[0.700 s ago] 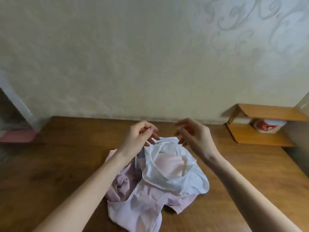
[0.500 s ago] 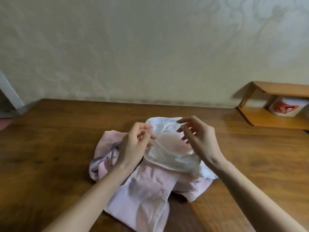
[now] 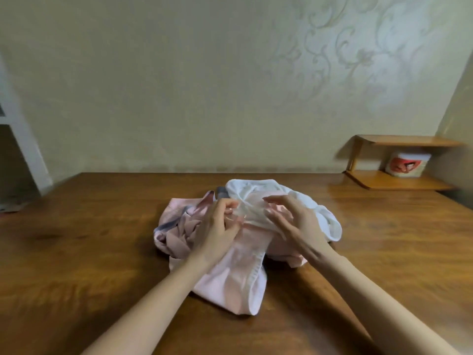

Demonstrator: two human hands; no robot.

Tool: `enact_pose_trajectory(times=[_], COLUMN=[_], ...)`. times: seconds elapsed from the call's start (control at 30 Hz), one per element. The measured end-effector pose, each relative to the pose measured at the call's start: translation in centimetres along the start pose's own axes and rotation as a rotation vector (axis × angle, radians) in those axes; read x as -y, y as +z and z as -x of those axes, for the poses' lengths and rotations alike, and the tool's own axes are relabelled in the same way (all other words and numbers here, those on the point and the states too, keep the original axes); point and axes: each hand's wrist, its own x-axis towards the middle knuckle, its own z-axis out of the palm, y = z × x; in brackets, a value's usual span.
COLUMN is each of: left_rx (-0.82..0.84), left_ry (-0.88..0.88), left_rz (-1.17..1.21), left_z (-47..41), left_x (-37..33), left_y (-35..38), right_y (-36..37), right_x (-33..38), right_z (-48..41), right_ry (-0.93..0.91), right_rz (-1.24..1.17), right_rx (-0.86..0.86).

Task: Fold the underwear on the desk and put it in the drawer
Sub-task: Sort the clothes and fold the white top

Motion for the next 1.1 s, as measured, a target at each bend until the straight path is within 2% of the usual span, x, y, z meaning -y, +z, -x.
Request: enact_pose_trajectory(times=[0.07, 0.13, 0.3, 0.33, 0.4, 0.47, 0.5, 0.57, 0.63, 0.7, 0.73, 0.77, 0.8, 0.83, 0.9, 0.97, 1.03, 1.1], left_rx=[0.068, 0.177, 0.269, 0.284, 0.293, 0.32, 0.325, 0.258, 0.178, 0.084, 0.087, 0.073, 0.054, 0.003, -0.075, -0.035, 0.009, -0.008], left_ry=[0.016, -0.037, -0.235, -0.242, -0.182, -0.055, -0.005, 0.004, 0.033, 0.161, 0.165, 0.116, 0.059, 0.04, 0.073, 0.024, -0.075, -0.13], left_rz=[-0.119, -0.244, -0.189, -0.209, -0.324, -0.48, -0.573, -0.703, -0.775, -0.658, -0.461, -0.234, -0.046, 0.08, 0.114, 0.121, 0.196, 0.224], left_z=[0.6, 0.9, 0.2, 0.1, 0.1, 0.5, 0.5, -0.2, -0.9, -1.3, -1.2, -1.0, -0.9, -1.1, -2.0, -3.0, -4.0, -4.9], left_x=[-0.2, -0.4, -1.2, -1.2, -1.2, -1.0, -0.8, -0.2, 0.3, 0.6, 0.5, -0.4, -1.2, -2.2, -4.6, -6.4, -6.8, -5.9], left_y=[-0.6, -0.7, 0.5, 1.0, 2.1, 2.8, 2.8, 2.0, 1.0, 0.6, 0.5, 0.4, 0.4, 0.4, 0.5, 0.7, 0.9, 0.9], right_y=[-0.5, -0.2, -1.4, -1.8, -3.1, -4.8, -5.8, -7.7, -8.8, -8.9, -8.6, -8.3, -8.1, -8.0, -8.8, -10.3, -11.8, -12.7], right_x=[0.4, 0.3, 1.1, 1.1, 1.3, 1.7, 2.0, 3.0, 4.2, 5.3, 5.9, 6.3, 7.0, 7.7, 9.2, 10.3, 10.5, 9.7], right_z=[0.6, 0.6, -1.7, -2.2, -3.2, -3.8, -4.1, -4.6, -5.3, -6.3, -6.8, -7.3, -7.6, -7.8, -8.8, -9.9, -11.0, -11.5], right_ry=[-0.136, -0.213, 0.099, 0.182, 0.374, 0.45, 0.427, 0.3, 0.165, 0.061, 0.018, -0.015, -0.044, -0.071, -0.147, -0.275, -0.363, -0.378], right_rz=[0.187, 0.338, 0.29, 0.157, -0.373, -0.823, -0.921, -0.943, -0.745, -0.334, -0.179, -0.141, -0.225, -0.41, -0.842, -1.183, -1.401, -1.491], right_rx=[0.11, 0.133, -0.037, -0.105, -0.264, -0.313, -0.291, -0.19, -0.075, 0.023, 0.075, 0.127, 0.182, 0.237, 0.306, 0.34, 0.348, 0.273])
